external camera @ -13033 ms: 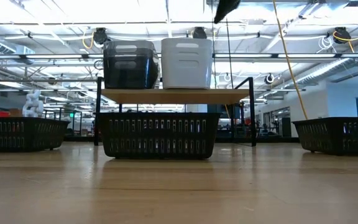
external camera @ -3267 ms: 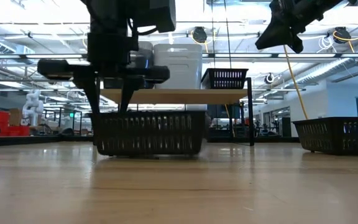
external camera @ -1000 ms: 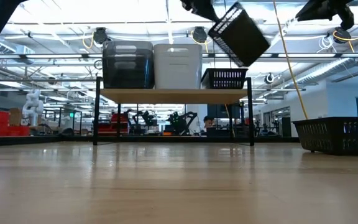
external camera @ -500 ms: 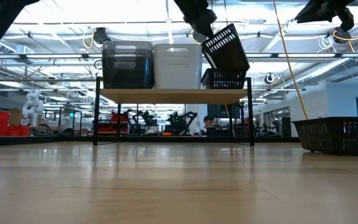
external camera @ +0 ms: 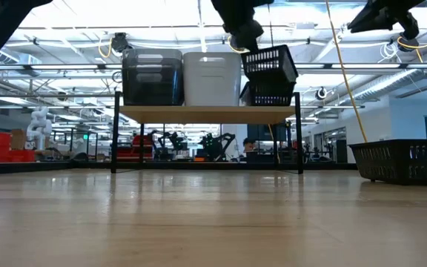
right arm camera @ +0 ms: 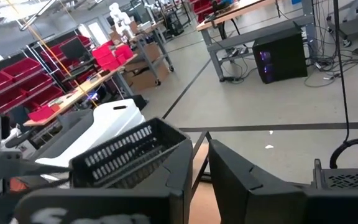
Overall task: Stack baskets on shelf by color
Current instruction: Stack the left black bin on the other black bin on the shelf
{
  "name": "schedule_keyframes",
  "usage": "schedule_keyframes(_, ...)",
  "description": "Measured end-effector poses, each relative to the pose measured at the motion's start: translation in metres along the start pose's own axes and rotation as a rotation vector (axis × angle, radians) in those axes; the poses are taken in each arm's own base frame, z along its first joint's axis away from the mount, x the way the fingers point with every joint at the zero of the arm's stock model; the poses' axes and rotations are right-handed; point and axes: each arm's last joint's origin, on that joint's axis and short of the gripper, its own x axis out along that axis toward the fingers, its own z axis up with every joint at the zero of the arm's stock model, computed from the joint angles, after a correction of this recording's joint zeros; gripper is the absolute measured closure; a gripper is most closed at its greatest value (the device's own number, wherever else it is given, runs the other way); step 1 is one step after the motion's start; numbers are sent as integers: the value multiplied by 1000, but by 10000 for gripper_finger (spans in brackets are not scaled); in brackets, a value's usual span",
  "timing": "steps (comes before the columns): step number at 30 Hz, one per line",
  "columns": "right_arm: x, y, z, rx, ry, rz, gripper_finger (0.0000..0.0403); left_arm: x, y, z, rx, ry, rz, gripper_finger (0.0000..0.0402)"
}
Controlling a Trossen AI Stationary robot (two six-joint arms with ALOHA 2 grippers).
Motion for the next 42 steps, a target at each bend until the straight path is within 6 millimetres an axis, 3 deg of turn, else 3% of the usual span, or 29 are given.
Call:
schedule_keyframes(8, 11, 6, -5, -1, 35, -20, 355, -2, -5, 3, -75, -23, -22, 226)
schedule_keyframes(14, 55, 15, -43, -60, 119, -63, 355, -10, -10, 11, -29, -82, -56, 178)
schedule_keyframes(17, 80, 17, -60, -34, 147, -13, 355, -12, -12, 11, -11, -79, -62, 173)
schedule_keyframes(21, 106, 12, -67, 5, 122, -9, 355, -19, -7, 11, -6, -63, -33, 172)
schedule_keyframes(26, 132, 6, -58, 31, 83, 79, 355, -44, 19, 11, -93, -101, 10, 172)
schedule_keyframes(30, 150, 4, -65, 92, 190, 216, 355, -53, 37, 6, -185, -113, 32, 172)
schedule_keyframes(35, 159, 7, -70, 114, 242, 318, 355, -56, 48, -1, -281, -92, 33, 172)
schedule_keyframes(42, 146, 10, -53, 132, 153, 387, 355, -58, 38, -3, -285, -81, -74, 172)
